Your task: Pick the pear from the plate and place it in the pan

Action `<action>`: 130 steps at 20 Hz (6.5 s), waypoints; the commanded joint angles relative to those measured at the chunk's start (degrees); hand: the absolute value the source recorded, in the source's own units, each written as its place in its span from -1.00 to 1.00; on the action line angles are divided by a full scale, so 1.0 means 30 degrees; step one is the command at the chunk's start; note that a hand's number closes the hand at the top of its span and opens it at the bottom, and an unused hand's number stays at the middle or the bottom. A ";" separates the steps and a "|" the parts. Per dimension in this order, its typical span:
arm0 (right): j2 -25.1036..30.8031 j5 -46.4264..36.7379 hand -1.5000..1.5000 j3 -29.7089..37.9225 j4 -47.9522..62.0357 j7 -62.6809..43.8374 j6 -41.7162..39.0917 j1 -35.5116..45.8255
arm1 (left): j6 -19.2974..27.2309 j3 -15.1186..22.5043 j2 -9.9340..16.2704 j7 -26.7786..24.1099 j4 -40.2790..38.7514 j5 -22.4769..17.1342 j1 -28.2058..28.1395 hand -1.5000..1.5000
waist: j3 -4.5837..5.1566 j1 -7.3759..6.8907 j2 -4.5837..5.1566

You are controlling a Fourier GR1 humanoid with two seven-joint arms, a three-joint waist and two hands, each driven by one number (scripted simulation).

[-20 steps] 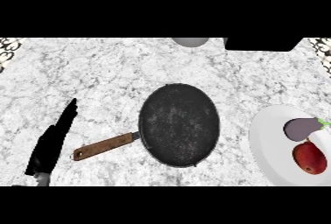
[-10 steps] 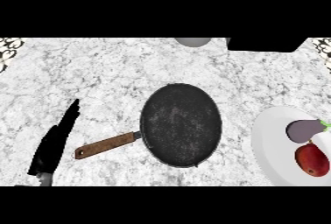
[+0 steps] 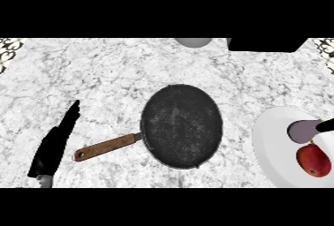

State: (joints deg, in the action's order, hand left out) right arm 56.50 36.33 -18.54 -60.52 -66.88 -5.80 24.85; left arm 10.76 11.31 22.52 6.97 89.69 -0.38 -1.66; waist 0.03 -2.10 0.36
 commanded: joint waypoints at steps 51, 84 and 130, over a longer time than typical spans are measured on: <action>-0.5660 -0.4955 1.00 -0.7342 -0.2192 0.0859 0.8364 -0.1868 | -0.0689 -0.1911 -0.0683 0.0019 -0.0042 0.1012 -0.1592 0.00 | 0.0361 0.2138 -0.1138; -0.7360 -2.4401 1.00 -0.7579 -0.7742 -0.6095 1.2430 0.4388 | -0.0768 -0.1707 -0.0940 0.0044 0.0735 0.1032 -0.1734 0.00 | 0.0116 0.1251 -0.0479; -1.8832 -3.5472 -1.00 0.2709 -0.6183 -0.0199 2.7830 -0.5905 | -0.1100 -0.2512 -0.1092 -0.0109 0.0643 0.1182 -0.2100 0.00 | 0.0087 0.2057 -0.0679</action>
State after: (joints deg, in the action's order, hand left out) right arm 0.10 -66.57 -7.71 -69.53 -65.99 75.48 16.41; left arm 7.60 4.23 19.14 7.91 91.88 3.28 -6.86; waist 0.25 3.46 -1.55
